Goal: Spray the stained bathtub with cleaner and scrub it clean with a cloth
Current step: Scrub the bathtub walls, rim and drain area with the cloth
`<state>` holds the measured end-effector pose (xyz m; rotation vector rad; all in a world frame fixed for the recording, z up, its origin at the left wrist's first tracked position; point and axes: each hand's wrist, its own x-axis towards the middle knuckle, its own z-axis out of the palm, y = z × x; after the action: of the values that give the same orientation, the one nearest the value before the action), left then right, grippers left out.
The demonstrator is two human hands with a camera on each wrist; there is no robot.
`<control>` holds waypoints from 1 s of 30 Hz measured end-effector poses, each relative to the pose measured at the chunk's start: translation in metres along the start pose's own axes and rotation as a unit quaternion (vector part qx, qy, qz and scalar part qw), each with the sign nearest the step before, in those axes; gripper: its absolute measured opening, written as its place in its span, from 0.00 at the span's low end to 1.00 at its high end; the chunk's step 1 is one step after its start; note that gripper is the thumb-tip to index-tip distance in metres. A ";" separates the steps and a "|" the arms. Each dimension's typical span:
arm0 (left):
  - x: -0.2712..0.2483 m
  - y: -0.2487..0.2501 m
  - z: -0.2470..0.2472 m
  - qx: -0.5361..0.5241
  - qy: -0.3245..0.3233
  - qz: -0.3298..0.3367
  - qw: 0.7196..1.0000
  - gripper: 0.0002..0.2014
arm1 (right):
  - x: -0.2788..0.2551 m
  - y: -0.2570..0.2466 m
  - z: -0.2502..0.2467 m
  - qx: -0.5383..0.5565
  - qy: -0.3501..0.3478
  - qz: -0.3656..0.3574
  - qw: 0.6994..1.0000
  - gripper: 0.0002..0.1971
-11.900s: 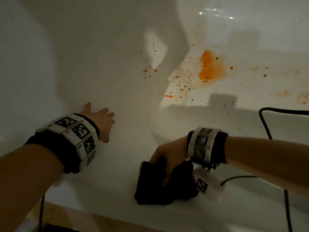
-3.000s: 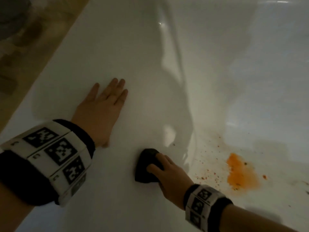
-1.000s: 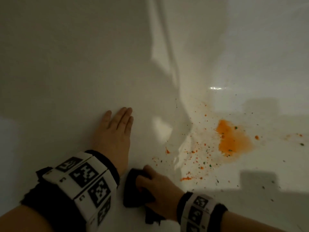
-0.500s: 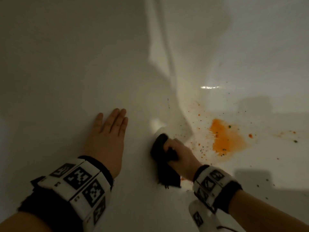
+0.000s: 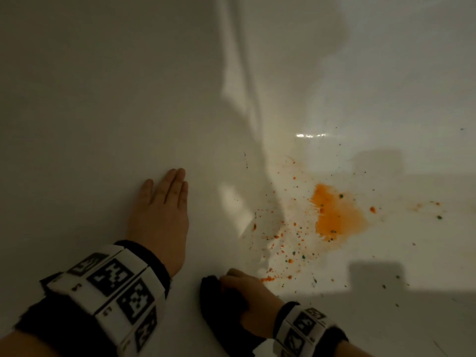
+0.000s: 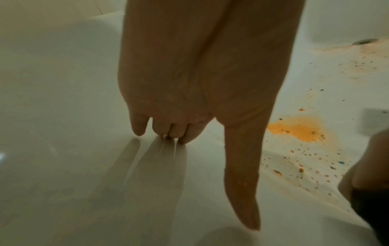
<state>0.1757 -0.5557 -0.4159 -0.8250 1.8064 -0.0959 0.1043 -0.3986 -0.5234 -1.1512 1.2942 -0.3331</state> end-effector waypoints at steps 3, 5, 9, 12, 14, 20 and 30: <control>0.008 0.004 -0.006 0.029 -0.006 0.018 0.999 0.35 | 0.005 0.022 -0.006 -0.010 0.038 0.030 0.999 0.24; 0.011 0.004 -0.011 0.031 -0.003 0.029 0.999 0.35 | 0.011 0.042 -0.014 -0.033 0.079 0.062 0.994 0.20; 0.026 -0.001 -0.026 0.001 0.017 0.012 1.000 0.42 | 0.022 0.050 -0.072 -0.040 0.250 0.130 0.959 0.19; 0.036 -0.003 -0.031 -0.013 0.017 0.007 1.000 0.48 | 0.035 0.029 -0.152 0.105 0.480 0.127 0.862 0.22; 0.040 -0.002 -0.029 -0.010 0.021 0.001 1.000 0.47 | 0.052 0.022 -0.200 0.093 0.572 0.136 0.803 0.24; 0.042 0.001 -0.022 -0.024 0.039 0.002 0.999 0.48 | 0.107 -0.018 -0.238 0.002 0.459 0.057 0.887 0.14; 0.044 0.007 -0.026 -0.042 0.050 -0.009 0.998 0.41 | 0.052 0.028 -0.079 -0.210 0.122 0.023 0.970 0.17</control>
<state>0.1428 -0.5835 -0.4435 -0.9106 1.9084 -0.0746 0.0412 -0.4631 -0.5638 -1.4648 1.6592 -0.1713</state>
